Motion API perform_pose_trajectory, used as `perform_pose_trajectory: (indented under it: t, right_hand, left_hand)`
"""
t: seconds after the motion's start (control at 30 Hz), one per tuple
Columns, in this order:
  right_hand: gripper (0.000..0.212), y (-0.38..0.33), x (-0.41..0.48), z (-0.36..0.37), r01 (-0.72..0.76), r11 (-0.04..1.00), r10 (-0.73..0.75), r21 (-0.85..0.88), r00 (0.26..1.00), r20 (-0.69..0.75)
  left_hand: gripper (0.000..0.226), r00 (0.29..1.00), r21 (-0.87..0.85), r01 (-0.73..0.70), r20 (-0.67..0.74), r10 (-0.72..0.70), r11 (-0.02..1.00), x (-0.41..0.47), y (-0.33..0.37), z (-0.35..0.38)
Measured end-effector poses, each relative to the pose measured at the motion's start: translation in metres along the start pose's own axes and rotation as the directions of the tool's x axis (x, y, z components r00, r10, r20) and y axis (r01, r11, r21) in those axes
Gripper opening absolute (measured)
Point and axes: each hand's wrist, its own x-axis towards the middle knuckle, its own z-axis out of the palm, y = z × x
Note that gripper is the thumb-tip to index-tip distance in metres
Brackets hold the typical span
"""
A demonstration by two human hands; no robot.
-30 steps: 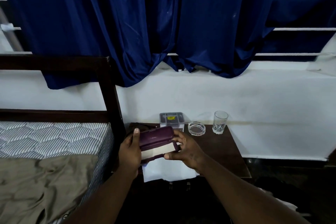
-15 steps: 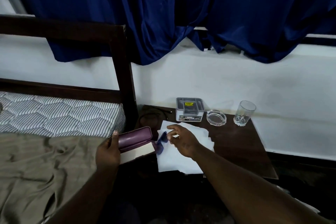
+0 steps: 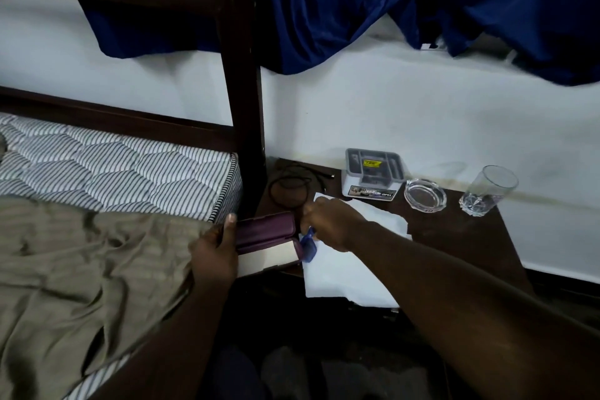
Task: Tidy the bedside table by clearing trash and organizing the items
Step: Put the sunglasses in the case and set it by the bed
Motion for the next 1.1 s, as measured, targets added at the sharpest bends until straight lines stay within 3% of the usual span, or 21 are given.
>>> perform_pose_trajectory:
  t: [0.13,0.43,0.67,0.77,0.87,0.97,1.1]
  right_hand:
    - [0.029,0.002,0.003,0.006,0.068,0.990,-0.066,-0.125,0.998,0.021]
    - [0.022,0.009,-0.009,-0.007,0.062,0.981,-0.072,-0.183,0.996,-0.052]
    - [0.010,0.021,-0.042,-0.055,-0.025,1.000,0.026,0.006,0.991,-0.129]
    - [0.008,0.022,-0.065,-0.077,-0.080,0.985,0.104,0.154,0.982,-0.155]
    - [0.010,0.019,-0.086,-0.097,-0.075,0.979,0.107,0.191,0.980,-0.165]
    - [0.008,0.013,-0.106,-0.114,-0.061,0.978,0.097,0.197,0.980,-0.176]
    - [0.009,0.003,-0.135,-0.134,-0.079,0.971,0.131,0.224,0.965,-0.226]
  left_hand:
    - [0.055,1.000,-0.011,0.001,-0.006,-0.001,1.000,0.004,-0.005,0.003]
    - [0.049,0.998,-0.090,-0.004,-0.056,-0.001,0.996,0.001,-0.001,0.000]
    - [0.053,0.996,-0.209,0.071,-0.032,-0.080,0.975,-0.011,0.015,-0.011]
    - [0.054,0.998,-0.233,0.022,-0.050,-0.035,0.972,-0.023,0.031,-0.013]
    - [0.050,0.997,-0.166,-0.052,-0.061,0.042,0.985,-0.039,0.050,-0.009]
    - [0.060,0.999,-0.269,-0.019,0.027,0.027,0.963,-0.057,0.073,0.002]
    - [0.058,0.988,-0.354,0.040,0.152,0.016,0.934,-0.070,0.103,0.023]
